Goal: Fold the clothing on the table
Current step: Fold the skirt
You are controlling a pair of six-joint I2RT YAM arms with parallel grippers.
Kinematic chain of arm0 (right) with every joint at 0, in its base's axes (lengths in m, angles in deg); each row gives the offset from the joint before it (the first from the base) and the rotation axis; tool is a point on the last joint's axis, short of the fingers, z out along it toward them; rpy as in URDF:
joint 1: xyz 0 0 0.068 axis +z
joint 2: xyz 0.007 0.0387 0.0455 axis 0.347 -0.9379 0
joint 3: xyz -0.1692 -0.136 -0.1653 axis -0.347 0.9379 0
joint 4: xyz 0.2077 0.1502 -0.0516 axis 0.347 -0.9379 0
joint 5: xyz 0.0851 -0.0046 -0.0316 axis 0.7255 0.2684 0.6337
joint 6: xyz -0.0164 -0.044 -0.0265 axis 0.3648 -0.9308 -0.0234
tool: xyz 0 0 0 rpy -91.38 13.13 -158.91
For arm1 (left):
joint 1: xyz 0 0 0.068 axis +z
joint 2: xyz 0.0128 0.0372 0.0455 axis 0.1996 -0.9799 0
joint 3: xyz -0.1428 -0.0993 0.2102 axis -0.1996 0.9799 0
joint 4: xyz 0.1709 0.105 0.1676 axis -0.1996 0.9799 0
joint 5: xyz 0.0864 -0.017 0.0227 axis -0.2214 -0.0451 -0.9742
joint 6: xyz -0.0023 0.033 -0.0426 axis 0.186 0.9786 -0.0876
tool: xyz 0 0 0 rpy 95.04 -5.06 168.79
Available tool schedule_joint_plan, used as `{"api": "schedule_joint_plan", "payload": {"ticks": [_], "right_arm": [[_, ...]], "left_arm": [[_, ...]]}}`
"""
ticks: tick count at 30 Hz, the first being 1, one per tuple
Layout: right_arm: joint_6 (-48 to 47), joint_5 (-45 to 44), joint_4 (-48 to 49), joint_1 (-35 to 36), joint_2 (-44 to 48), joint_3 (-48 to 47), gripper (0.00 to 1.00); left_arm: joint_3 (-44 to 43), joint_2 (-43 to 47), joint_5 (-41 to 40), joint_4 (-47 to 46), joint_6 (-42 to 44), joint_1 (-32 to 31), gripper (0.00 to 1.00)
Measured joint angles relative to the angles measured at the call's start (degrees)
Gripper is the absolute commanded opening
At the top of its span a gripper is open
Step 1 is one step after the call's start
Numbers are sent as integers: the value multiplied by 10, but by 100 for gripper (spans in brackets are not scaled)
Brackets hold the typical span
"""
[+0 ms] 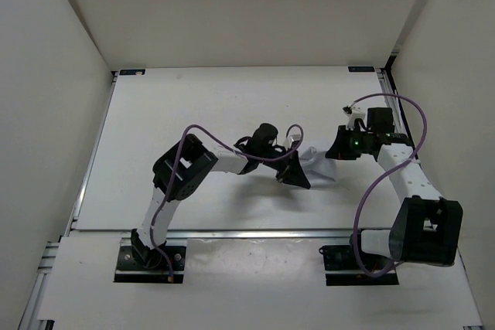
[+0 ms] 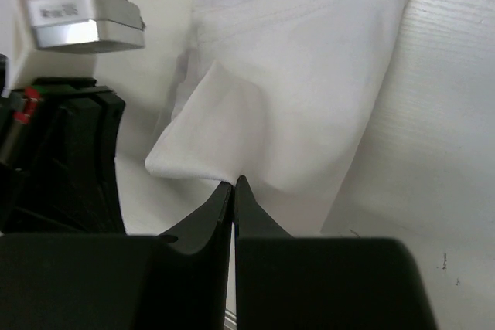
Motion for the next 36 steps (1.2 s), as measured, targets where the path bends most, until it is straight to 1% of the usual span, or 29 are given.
{"api": "schedule_joint_plan", "payload": {"ticks": [3,7,11,16,23,24,25,26,28,29,31,34,36], "right_arm": [[0,0,2,6,3,-1,0],[-3,-3,2,22,21,-1,0],[-26,-13,5,73,71,11,0],[-59,-36,5,149,140,64,0],[-113,-84,5,186,169,152,0],[-123,-93,5,193,173,161,17],[-130,-102,6,200,178,170,31],[-139,-110,6,207,185,177,60],[-152,-122,5,216,199,184,87],[-153,-125,7,219,205,184,91],[-157,-127,18,220,214,184,94],[-148,-113,33,207,213,183,93],[-136,-108,34,188,210,179,91]], "left_arm": [[21,-6,-12,5,1,-4,0],[23,-24,-45,11,2,-2,0],[0,-54,-83,15,-2,3,0],[-57,-100,-136,14,-14,5,0],[-78,-111,-185,-4,-38,5,0],[-75,-111,-189,-9,-41,5,0],[-70,-111,-193,-17,-43,5,0],[-63,-110,-197,-25,-44,5,0],[-38,-106,-205,-38,-48,6,0],[-20,-102,-209,-47,-52,6,0],[21,-85,-219,-73,-58,10,0],[68,-59,-223,-91,-67,18,0],[77,-51,-223,-85,-64,29,0]]}}
